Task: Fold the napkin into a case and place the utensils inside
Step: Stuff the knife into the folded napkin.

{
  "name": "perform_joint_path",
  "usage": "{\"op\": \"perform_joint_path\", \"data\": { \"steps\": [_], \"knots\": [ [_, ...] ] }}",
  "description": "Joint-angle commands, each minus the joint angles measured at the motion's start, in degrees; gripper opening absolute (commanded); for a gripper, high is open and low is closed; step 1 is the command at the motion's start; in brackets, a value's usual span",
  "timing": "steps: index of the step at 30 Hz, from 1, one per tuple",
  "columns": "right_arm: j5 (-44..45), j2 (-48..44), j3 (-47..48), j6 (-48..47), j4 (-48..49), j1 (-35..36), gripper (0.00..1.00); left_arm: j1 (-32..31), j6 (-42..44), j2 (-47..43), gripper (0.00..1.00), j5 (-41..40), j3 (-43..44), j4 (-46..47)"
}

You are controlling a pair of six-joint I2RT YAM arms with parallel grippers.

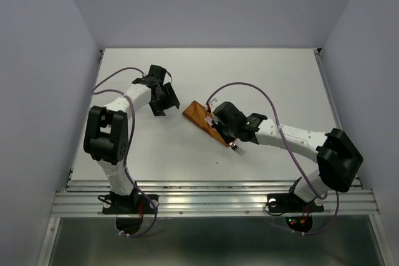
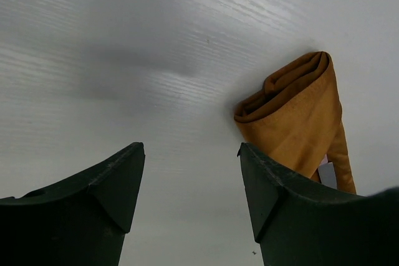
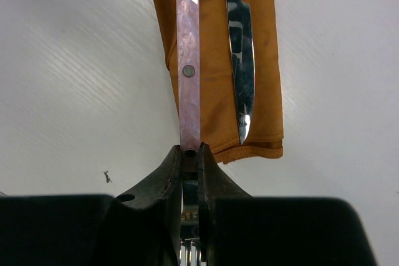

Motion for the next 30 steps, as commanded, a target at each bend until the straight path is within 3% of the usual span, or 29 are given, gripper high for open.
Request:
{"op": "perform_joint_path", "data": {
  "steps": [1,14,30],
  "knots": [
    [0.1,-2.0,-1.5,-0.7,-2.1,-1.3,0.01,-1.6,0.1,3.2,0.73,2.1,3.7,2.2],
    [-0.2,1.6,-2.8,-1.1,-3.1,-2.4,0.01,-1.9,1.7,12.8,0.72,2.2,11.2,0.2],
    [-2.0,10.8,5.9,-5.8,-4.3,-2.4,0.01,-2.6,3.4,16.2,0.72,4.8,12.5,0.4]
  ]
}}
